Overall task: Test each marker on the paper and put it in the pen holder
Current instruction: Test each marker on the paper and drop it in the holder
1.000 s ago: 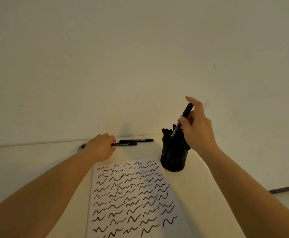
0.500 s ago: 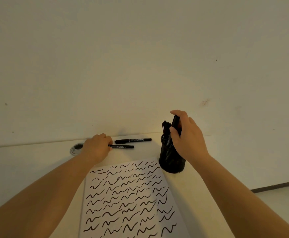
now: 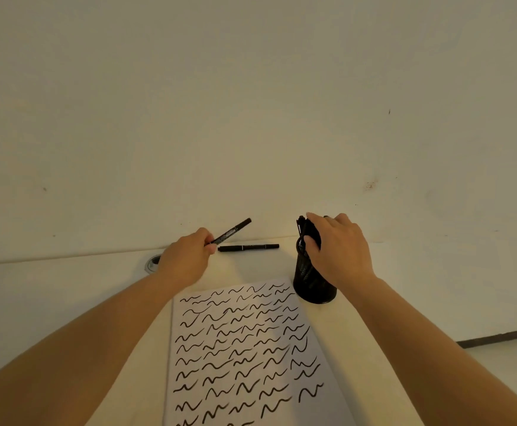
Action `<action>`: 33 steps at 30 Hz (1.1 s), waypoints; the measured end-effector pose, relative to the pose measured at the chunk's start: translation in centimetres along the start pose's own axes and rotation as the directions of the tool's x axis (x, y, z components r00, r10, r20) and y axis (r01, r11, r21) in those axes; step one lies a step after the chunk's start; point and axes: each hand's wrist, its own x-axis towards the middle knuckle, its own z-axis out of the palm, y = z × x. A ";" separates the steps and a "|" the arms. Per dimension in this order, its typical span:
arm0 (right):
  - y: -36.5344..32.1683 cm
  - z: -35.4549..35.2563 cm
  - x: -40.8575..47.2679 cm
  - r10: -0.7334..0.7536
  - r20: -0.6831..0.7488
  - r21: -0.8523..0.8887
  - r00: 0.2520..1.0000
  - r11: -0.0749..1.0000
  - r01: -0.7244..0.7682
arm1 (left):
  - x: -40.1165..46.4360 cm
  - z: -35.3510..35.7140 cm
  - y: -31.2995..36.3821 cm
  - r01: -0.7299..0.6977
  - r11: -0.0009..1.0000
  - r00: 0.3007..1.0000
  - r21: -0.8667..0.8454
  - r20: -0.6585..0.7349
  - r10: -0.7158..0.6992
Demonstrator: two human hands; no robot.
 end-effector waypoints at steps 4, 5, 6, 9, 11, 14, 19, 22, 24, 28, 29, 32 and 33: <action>-2.5 -1.9 -1.7 -0.016 -0.272 0.108 0.962 0.993 0.047 | -3.5 -1.8 3.0 -0.070 0.938 0.998 -0.339 -0.028 0.065; -3.6 -2.4 -2.4 0.032 -0.264 0.261 0.964 0.965 0.040 | -4.7 -2.3 3.7 -0.095 0.903 0.996 -0.420 -0.040 0.086; -4.8 -3.0 -3.2 0.094 -0.179 0.443 0.979 0.896 -0.005 | -6.1 -2.6 4.4 -0.121 0.870 0.993 -0.477 -0.056 0.108; -7.9 -3.7 -5.5 0.175 0.154 0.767 0.972 0.599 -0.230 | -10.2 -3.1 5.7 -0.199 0.823 0.979 -0.533 -0.069 0.192; -9.3 -3.6 -7.3 0.182 0.209 0.812 0.961 0.516 -0.274 | -12.8 -3.0 6.0 -0.215 0.818 0.974 -0.534 -0.054 0.221; -10.8 -3.6 -9.9 0.253 0.242 0.848 0.937 0.414 -0.331 | -15.7 -2.8 5.4 -0.195 0.817 0.980 -0.543 -0.067 0.189; -12.5 -3.7 -12.8 0.339 0.350 0.885 0.873 0.184 -0.427 | -18.9 -2.9 3.8 -0.204 0.886 0.978 -0.417 -0.136 0.161; -13.8 -4.1 -13.9 0.239 0.429 0.866 0.871 0.164 -0.472 | -20.5 -3.5 3.8 -0.269 0.932 0.961 -0.243 -0.135 0.242; -14.2 -4.2 -14.4 0.196 0.451 0.855 0.871 0.184 -0.485 | -21.5 -3.9 3.7 -0.273 0.958 0.957 -0.082 -0.126 0.262; -15.2 -4.1 -15.5 0.168 0.510 0.834 0.844 0.143 -0.532 | -23.9 -4.5 3.5 -0.215 0.968 0.976 -0.129 -0.050 0.210; -14.9 -4.1 -15.4 0.217 0.516 0.829 0.828 0.114 -0.547 | -24.5 -4.6 3.2 -0.197 0.960 0.980 -0.201 -0.015 0.198; -11.4 -4.5 -14.4 0.486 0.469 0.842 0.737 0.005 -0.539 | -25.7 -4.9 0.7 -0.061 0.903 0.992 -0.425 0.078 0.104; -10.4 -4.6 -14.4 0.531 0.437 0.854 0.726 0.008 -0.520 | -25.8 -4.8 -0.2 -0.013 0.879 0.993 -0.477 0.095 0.066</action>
